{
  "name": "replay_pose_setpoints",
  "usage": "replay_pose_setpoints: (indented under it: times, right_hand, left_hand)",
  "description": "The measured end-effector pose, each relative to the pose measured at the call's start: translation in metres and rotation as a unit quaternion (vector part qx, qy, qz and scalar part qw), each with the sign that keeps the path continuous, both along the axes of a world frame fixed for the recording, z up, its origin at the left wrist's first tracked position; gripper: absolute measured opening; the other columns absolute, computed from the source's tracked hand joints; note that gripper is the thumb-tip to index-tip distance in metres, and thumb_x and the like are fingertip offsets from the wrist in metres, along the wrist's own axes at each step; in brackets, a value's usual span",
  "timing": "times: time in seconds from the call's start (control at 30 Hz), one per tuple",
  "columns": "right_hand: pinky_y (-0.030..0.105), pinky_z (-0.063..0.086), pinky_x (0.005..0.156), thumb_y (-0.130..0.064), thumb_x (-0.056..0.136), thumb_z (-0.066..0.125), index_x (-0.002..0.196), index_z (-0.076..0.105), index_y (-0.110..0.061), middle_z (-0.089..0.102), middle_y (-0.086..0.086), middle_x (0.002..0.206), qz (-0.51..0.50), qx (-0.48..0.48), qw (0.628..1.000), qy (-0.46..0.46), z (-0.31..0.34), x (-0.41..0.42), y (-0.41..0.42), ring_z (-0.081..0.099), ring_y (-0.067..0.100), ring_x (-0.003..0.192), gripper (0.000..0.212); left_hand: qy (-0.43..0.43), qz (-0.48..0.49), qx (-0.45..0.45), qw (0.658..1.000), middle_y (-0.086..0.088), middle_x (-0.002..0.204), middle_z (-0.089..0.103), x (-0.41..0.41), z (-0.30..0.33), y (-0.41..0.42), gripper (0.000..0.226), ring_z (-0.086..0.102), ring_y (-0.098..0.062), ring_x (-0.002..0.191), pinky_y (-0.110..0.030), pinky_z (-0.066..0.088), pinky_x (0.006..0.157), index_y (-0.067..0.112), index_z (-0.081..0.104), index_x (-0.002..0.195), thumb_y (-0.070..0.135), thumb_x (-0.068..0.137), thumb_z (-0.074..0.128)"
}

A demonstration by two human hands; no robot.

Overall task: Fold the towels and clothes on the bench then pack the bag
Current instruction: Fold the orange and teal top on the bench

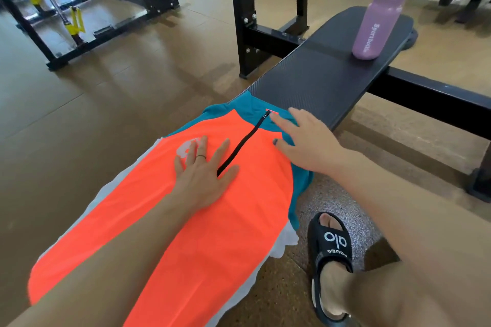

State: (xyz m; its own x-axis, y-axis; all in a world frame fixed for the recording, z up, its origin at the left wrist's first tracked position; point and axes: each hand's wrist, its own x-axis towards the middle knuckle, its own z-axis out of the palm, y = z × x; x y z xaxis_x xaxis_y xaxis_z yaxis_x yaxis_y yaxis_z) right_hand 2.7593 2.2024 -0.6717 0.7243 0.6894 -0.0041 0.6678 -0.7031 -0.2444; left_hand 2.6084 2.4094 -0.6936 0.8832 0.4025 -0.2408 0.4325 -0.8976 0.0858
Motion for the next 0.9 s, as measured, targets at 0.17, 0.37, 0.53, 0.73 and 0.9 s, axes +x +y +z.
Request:
replay_pose_setpoints:
  times: [0.17,0.37,0.53,0.73,0.9]
  right_hand:
    - [0.046,0.004,0.125,-0.055,0.104,0.021,0.158,0.011,-0.044,0.002,0.004,0.169,0.044,-0.084,0.995,0.041,-0.017,0.004,0.031,-0.002,0.027,0.155,0.056]
    - [0.046,-0.002,0.126,-0.062,0.101,0.019,0.156,-0.001,-0.049,-0.009,0.0,0.169,0.022,-0.088,0.995,0.031,-0.027,0.015,0.03,-0.008,0.027,0.155,0.06]
    - [0.048,-0.001,0.125,-0.074,0.08,-0.009,0.155,-0.01,-0.051,-0.012,-0.001,0.169,-0.024,-0.103,0.994,0.01,-0.036,0.033,0.024,-0.008,0.028,0.155,0.078]
    - [0.052,-0.001,0.124,-0.078,0.073,-0.012,0.158,-0.007,-0.04,-0.008,0.005,0.169,-0.101,-0.109,0.989,-0.006,-0.041,0.058,0.018,-0.007,0.031,0.155,0.093]
    - [0.056,0.002,0.123,-0.08,0.088,0.011,0.158,-0.006,-0.041,-0.011,0.004,0.168,-0.199,-0.1,0.974,0.044,-0.041,0.082,-0.008,-0.01,0.028,0.155,0.081]
  left_hand:
    - [-0.023,-0.014,0.043,0.999,-0.002,0.17,-0.005,0.049,0.001,0.014,0.072,-0.003,-0.025,0.156,-0.062,0.003,0.121,0.056,0.001,0.154,0.08,0.089,0.02]
    - [-0.008,-0.063,0.02,0.998,-0.004,0.17,-0.006,0.113,-0.003,0.009,0.071,-0.006,-0.025,0.156,-0.059,-0.003,0.122,0.051,0.0,0.157,0.078,0.093,0.016]
    - [-0.02,-0.104,0.018,0.994,-0.004,0.17,-0.01,0.146,-0.01,0.01,0.068,-0.012,-0.024,0.156,-0.061,-0.006,0.121,0.053,-0.003,0.156,0.075,0.094,0.013]
    - [-0.016,-0.139,0.018,0.99,-0.004,0.17,-0.011,0.189,-0.01,0.009,0.069,-0.014,-0.025,0.156,-0.061,-0.006,0.121,0.054,-0.005,0.155,0.077,0.092,0.012]
    - [-0.02,-0.131,0.053,0.99,-0.009,0.169,-0.01,0.2,-0.011,-0.008,0.07,-0.013,-0.027,0.156,-0.062,-0.009,0.12,0.047,-0.003,0.158,0.074,0.095,0.01]
